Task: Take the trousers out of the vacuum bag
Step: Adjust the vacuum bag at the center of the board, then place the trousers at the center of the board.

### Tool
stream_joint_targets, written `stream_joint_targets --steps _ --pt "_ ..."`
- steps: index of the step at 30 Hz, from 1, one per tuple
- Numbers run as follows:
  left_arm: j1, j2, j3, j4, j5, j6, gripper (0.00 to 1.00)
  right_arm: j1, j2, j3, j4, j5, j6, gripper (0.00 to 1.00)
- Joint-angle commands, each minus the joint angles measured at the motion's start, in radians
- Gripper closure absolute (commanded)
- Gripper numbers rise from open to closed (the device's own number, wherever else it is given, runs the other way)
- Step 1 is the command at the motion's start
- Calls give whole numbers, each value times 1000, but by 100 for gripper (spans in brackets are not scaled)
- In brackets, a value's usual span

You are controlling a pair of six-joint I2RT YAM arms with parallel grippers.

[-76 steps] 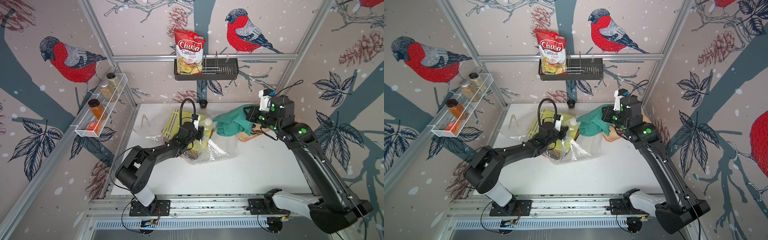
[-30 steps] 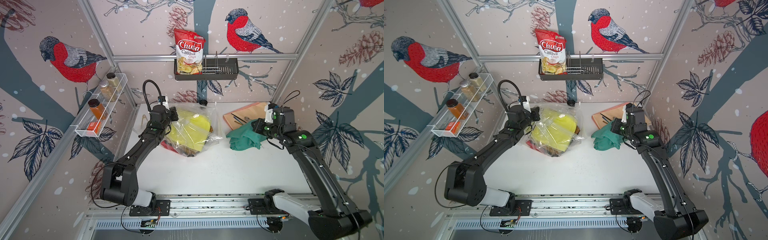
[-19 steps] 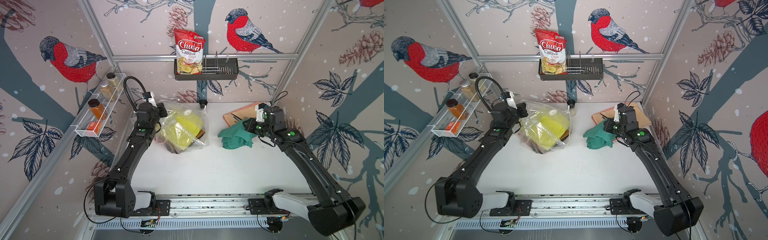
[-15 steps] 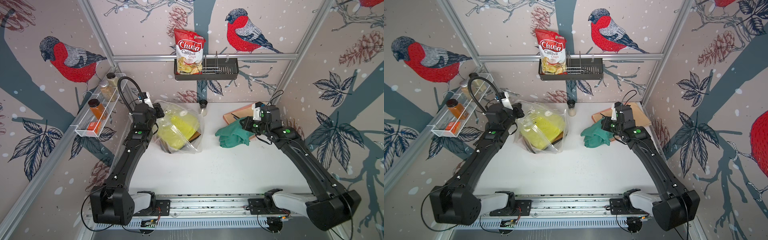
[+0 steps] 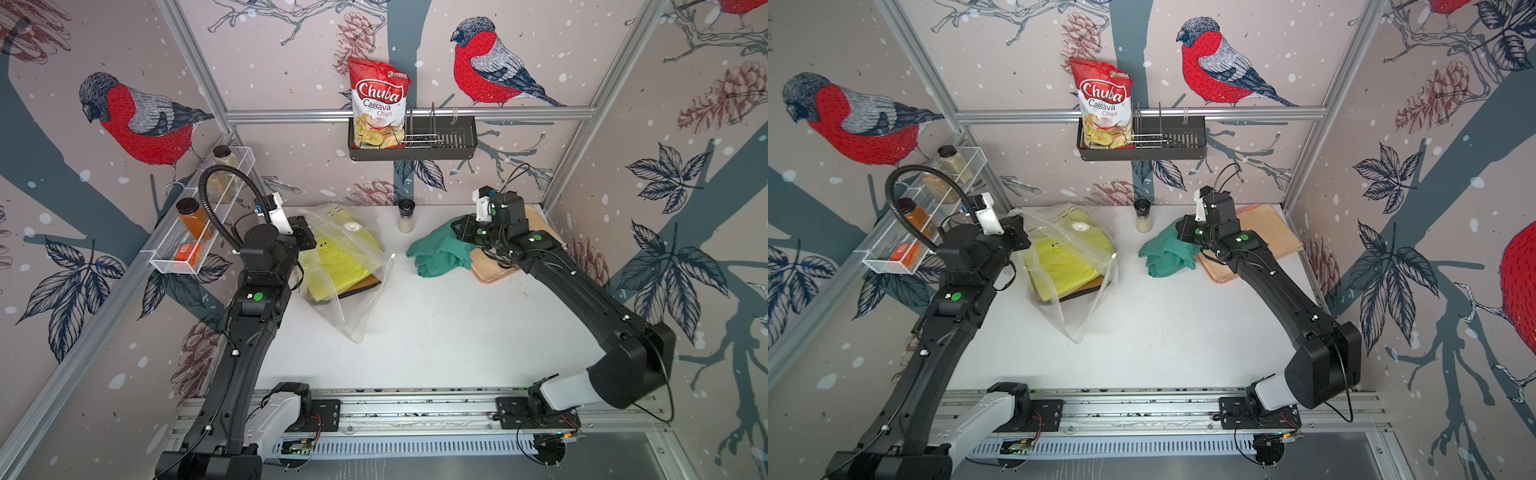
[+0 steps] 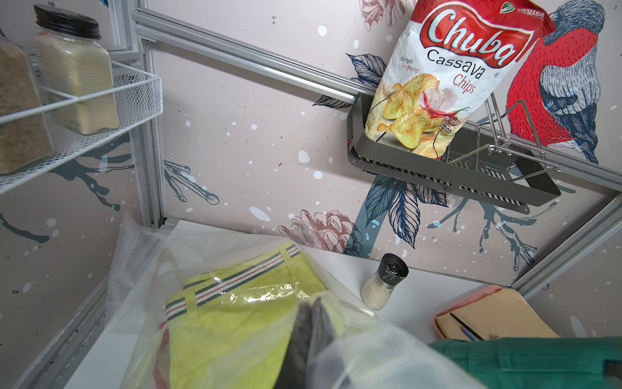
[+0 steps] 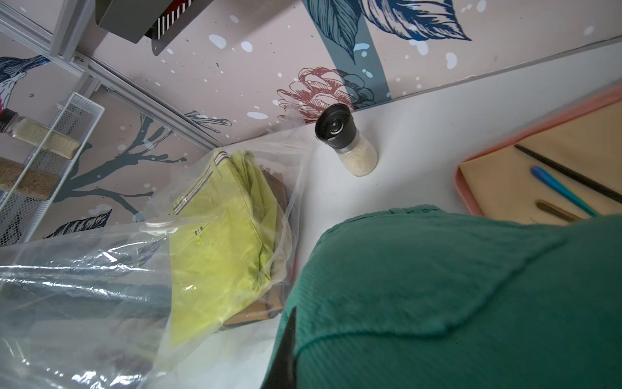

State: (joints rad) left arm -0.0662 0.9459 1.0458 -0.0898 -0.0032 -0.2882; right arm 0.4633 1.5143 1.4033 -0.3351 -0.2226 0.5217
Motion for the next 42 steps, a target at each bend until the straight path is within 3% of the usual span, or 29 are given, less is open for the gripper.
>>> stream_joint_targets --steps 1,8,14,18,25,32,39,42 --pt "6 -32 22 113 -23 4 100 7 43 29 156 -25 -4 100" --pt "5 -61 4 101 7 12 100 72 72 -46 350 -35 8 100" --pt "6 -53 0 102 37 6 100 88 216 147 280 -36 -27 100" --pt "7 -68 -1 92 35 11 100 98 251 179 273 -34 -16 100" --pt "6 -74 5 83 53 26 100 141 179 -67 350 21 9 100" --pt "5 -46 29 87 103 28 100 155 75 -413 487 86 153 100" --pt "7 -30 28 93 124 22 100 154 51 -467 439 143 188 100" --pt "6 -30 34 90 127 26 100 157 49 -517 454 126 222 91"
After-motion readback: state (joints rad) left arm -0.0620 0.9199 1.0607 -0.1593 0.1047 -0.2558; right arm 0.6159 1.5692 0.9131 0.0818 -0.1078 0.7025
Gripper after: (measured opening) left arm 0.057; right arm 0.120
